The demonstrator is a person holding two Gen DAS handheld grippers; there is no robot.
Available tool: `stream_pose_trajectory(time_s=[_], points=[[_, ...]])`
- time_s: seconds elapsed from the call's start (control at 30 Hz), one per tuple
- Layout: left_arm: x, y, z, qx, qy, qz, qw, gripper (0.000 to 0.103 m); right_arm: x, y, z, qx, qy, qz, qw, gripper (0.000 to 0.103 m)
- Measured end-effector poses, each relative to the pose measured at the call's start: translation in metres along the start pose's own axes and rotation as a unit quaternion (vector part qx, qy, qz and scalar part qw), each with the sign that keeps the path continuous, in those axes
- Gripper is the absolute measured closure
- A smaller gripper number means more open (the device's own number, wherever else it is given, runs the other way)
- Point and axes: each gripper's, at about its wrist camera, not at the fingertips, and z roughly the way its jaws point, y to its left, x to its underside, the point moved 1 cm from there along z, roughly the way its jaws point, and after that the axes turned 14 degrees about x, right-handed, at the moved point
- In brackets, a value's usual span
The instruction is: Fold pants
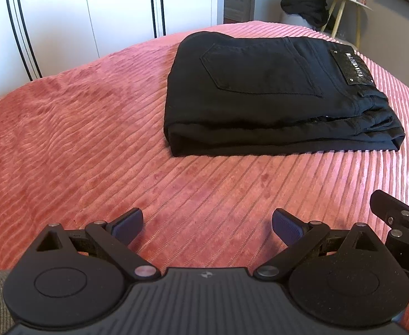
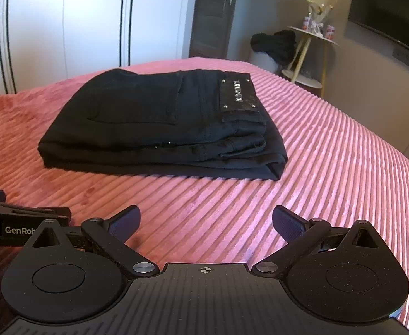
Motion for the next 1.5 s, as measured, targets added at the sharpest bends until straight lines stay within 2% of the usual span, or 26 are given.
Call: stream_pose_trajectory(time_s=[1.5], points=[[0.0002, -0.0028, -0.0042, 0.005, -0.012, 0.002, 0.9999, 0.004, -0.004, -0.0044, -0.0052, -0.004, -0.01, 0.015, 1.0, 0.0]])
